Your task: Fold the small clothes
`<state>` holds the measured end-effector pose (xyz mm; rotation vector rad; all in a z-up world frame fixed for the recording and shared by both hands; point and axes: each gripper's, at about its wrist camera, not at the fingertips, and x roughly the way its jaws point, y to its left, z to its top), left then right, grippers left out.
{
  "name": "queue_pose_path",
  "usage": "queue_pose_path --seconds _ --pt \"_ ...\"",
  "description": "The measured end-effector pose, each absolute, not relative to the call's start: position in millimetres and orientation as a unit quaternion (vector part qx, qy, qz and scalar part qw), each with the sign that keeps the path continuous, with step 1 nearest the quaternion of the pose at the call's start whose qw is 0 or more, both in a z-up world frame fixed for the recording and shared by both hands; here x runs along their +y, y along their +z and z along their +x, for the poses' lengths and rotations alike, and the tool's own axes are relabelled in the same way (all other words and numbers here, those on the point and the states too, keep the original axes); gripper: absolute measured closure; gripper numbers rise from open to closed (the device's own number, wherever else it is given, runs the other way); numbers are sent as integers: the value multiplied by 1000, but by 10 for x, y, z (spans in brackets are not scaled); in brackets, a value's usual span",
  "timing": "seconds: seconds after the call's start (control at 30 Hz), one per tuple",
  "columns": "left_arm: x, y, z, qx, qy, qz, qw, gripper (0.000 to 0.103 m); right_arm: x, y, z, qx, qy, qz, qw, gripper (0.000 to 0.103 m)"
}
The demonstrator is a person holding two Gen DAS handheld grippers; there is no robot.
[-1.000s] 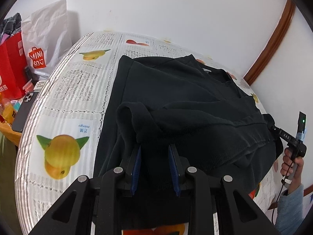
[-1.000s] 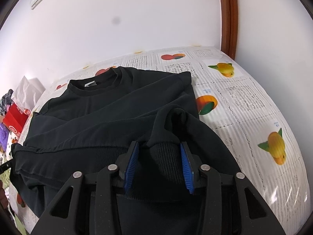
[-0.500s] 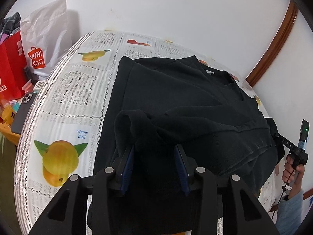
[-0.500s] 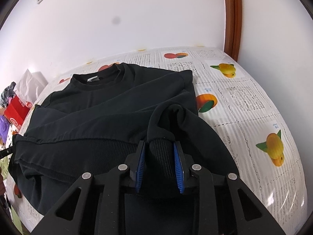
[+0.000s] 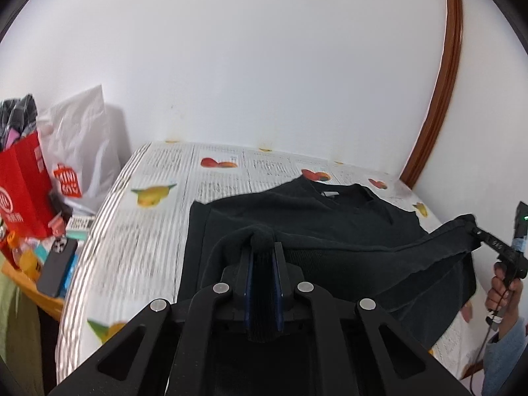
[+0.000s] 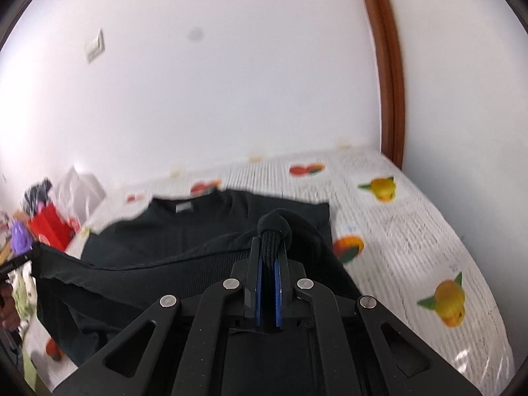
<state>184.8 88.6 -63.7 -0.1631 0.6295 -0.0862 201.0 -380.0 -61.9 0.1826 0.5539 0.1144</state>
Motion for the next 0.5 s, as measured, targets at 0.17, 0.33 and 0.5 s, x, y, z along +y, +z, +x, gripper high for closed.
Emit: queue_pose_path --seconds 0.17,0.33,0.5 --pt "766 -842 2143 341 -24 -51 938 93 -3818 -834 2270 298 32 95 949 98" --pt "726 -1098 2267 386 -15 -45 921 92 -3739 -1174 2445 357 2 58 932 97" --pt "795 -1147 2201 405 -29 -61 912 88 -3719 -1147 2352 379 -6 23 925 88"
